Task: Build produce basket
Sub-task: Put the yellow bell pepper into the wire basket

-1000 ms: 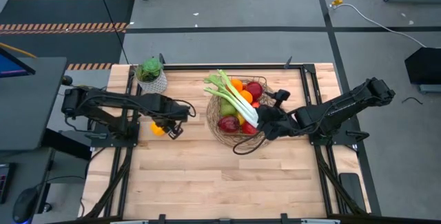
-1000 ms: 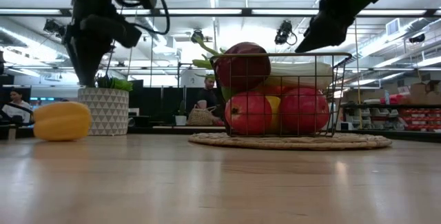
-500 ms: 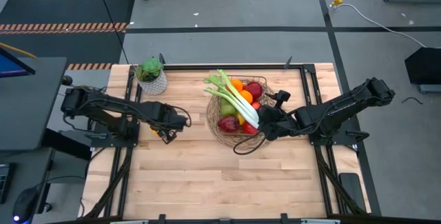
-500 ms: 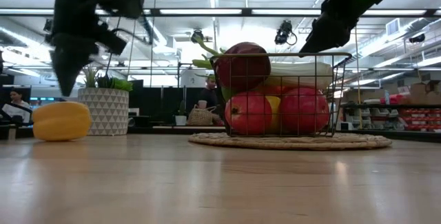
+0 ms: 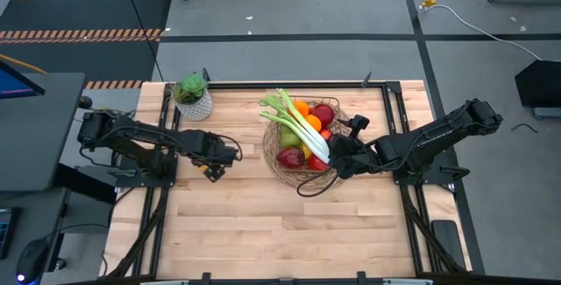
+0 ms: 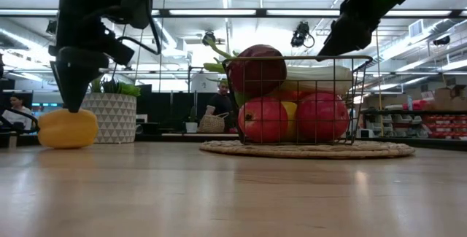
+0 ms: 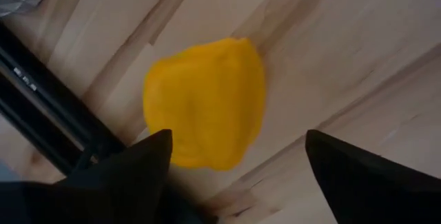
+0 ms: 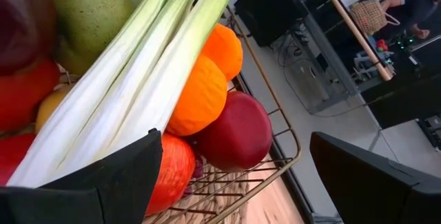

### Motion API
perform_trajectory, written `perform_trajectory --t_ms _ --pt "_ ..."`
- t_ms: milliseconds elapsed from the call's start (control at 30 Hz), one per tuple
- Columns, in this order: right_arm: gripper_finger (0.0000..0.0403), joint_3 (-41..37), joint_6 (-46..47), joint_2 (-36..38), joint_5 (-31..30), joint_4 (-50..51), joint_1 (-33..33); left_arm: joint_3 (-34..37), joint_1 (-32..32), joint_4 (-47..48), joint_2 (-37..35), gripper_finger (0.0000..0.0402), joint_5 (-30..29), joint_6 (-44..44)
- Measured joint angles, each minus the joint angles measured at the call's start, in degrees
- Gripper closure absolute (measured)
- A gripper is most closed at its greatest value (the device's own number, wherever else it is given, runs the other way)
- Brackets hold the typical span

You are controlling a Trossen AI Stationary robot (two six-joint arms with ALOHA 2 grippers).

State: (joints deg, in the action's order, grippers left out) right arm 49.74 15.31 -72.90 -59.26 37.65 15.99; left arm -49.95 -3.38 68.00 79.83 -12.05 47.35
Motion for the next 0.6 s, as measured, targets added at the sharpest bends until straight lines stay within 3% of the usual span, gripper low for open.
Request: perform_trajectory --t_ms 333,600 --pt "0.0029 0.0 0.2 0.0 0.9 0.1 0.0 1.7 2.8 1.4 -0.1 0.0047 -4.8 -1.9" --pt "0.0029 0.0 0.6 0.0 0.9 0.2 0.0 13.3 9.0 -13.2 -0.2 0.0047 2.5 -4.1"
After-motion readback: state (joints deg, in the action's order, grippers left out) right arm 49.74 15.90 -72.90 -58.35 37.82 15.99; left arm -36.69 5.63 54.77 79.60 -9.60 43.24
